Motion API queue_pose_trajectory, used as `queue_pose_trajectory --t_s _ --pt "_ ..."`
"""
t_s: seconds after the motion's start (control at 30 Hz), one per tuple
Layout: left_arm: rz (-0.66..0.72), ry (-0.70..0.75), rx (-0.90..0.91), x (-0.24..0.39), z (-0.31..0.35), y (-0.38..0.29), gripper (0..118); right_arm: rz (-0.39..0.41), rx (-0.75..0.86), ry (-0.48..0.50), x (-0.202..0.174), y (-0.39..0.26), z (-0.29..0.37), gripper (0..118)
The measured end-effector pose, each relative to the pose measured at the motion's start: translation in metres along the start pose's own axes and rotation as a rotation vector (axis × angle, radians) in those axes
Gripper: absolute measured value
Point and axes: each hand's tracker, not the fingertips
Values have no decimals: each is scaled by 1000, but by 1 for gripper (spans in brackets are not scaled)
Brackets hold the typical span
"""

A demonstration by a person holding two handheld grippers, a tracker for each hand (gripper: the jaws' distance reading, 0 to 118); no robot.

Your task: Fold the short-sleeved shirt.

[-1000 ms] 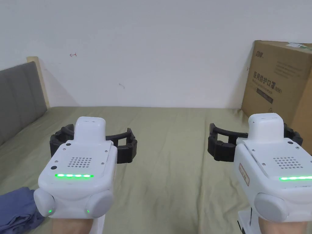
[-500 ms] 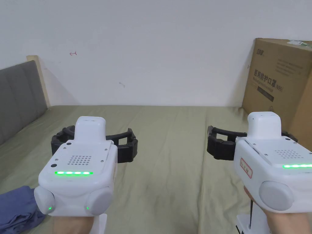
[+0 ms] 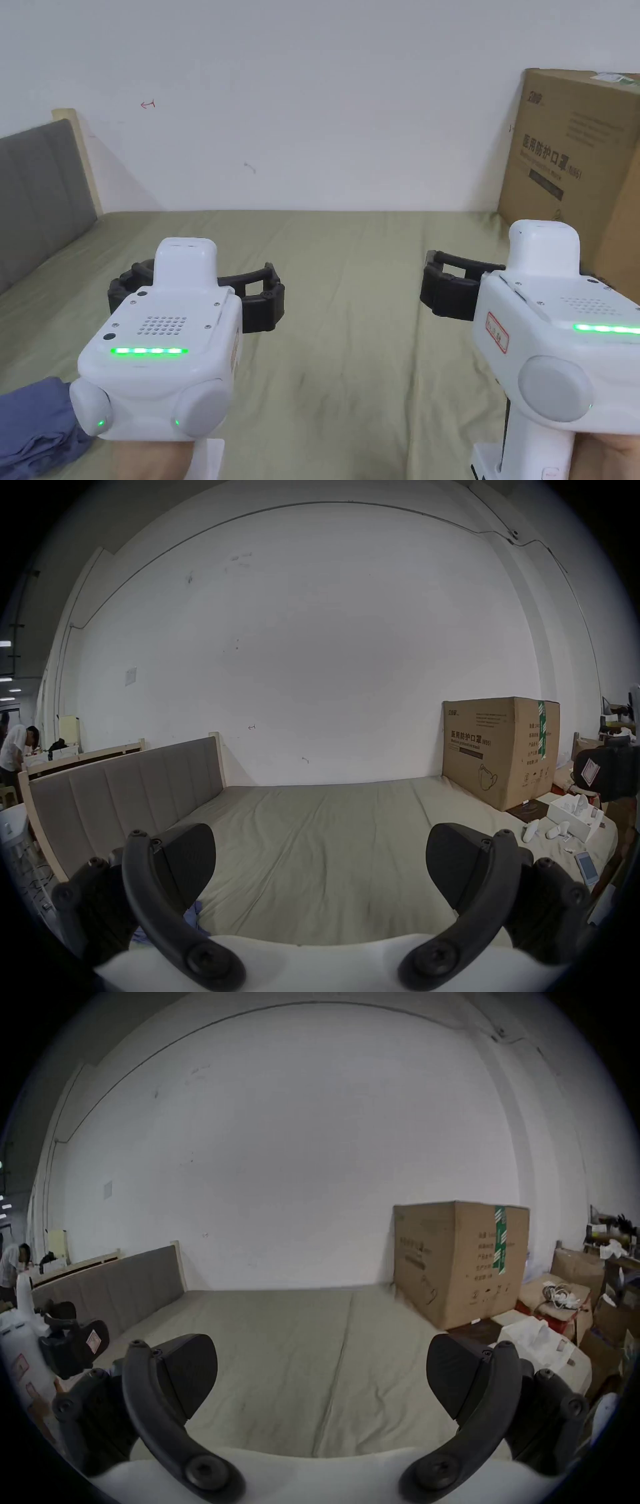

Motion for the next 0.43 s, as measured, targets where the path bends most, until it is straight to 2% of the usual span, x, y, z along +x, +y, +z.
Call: queue_pose_trajectory --t_s 0.1,0.17,0.2,0.27,0.33,0.43 --pt "-2 -3 -2 1 0 -1 118 22 112 -28 0 -7 5 118" --pt "-6 -3 -5 2 0 -2 118 41 52 -90 -1 -6 4 118" --pt "-6 -3 -7 2 0 -3 118 29 38 -81 0 -5 3 118" --pt "-2 -5 -12 3 -1 -3 118 -55 -15 4 9 -4 1 118" --pt "4 -6 -16 3 -2 -4 118 -105 -61 42 15 -4 -2 118" --pt "1 -13 -27 7 -4 -7 118 -96 -80 25 21 -8 -7 118"
